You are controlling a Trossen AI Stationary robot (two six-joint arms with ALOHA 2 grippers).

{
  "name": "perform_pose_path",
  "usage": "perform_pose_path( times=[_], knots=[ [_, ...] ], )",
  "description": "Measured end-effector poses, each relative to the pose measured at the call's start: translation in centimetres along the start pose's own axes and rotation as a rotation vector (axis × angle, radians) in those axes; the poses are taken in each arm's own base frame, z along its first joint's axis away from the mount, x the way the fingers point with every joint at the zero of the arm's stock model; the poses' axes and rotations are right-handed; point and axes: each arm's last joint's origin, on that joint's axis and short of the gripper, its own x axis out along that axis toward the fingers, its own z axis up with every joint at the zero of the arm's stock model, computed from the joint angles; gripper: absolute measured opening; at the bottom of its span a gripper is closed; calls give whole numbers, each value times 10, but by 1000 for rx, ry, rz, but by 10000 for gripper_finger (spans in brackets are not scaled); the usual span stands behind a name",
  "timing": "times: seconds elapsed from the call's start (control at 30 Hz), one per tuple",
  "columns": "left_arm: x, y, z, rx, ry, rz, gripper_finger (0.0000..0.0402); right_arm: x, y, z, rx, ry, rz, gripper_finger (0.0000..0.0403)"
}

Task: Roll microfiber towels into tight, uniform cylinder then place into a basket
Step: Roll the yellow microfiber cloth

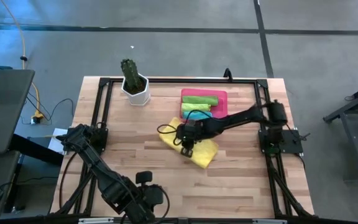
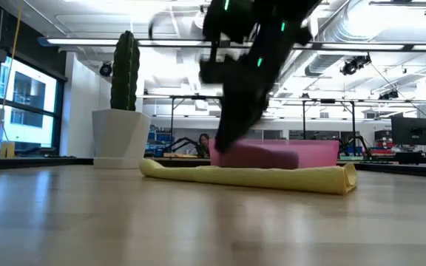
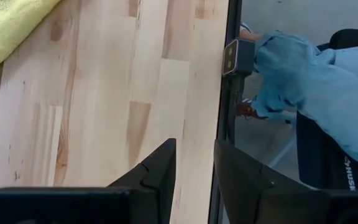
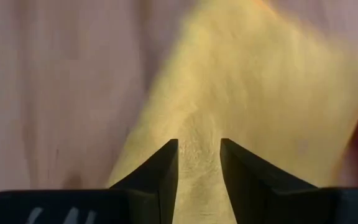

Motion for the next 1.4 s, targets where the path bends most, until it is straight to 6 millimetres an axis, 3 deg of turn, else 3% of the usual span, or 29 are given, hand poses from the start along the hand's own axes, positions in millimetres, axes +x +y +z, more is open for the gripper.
perform_pose_path(
  times=[0.07, 0.23, 0.33, 0.43, 0.6, 0.8, 1.13, 1.27, 1.4],
  knots=[
    [0, 0, 0, 2, 0, 0, 99, -12, 5, 3, -253, -36, 5, 112],
    [0, 0, 0, 3, 0, 0, 99, -7, 17, -7, -726, 16, 40, 112],
    [0, 0, 0, -4, 0, 0, 99, -4, 16, -15, -903, 76, 51, 112],
    [0, 0, 0, -4, -3, 3, 99, 1, 12, -21, -942, 99, 53, 112],
    [0, 0, 0, -1, -18, 16, 99, 7, 1, -29, -904, 132, 67, 112],
    [0, 0, 0, 11, -20, 17, 99, 15, -4, -38, -693, 85, 161, 112],
    [0, 1, 1, 12, -23, 20, 99, 20, 0, -33, 156, 17, 97, 112],
    [0, 1, 1, 11, -23, 20, 99, 18, 7, -28, 151, -16, 169, 112],
    [0, 1, 1, 11, -23, 21, 99, 4, 17, -13, 118, -5, 317, 112]
  ],
)
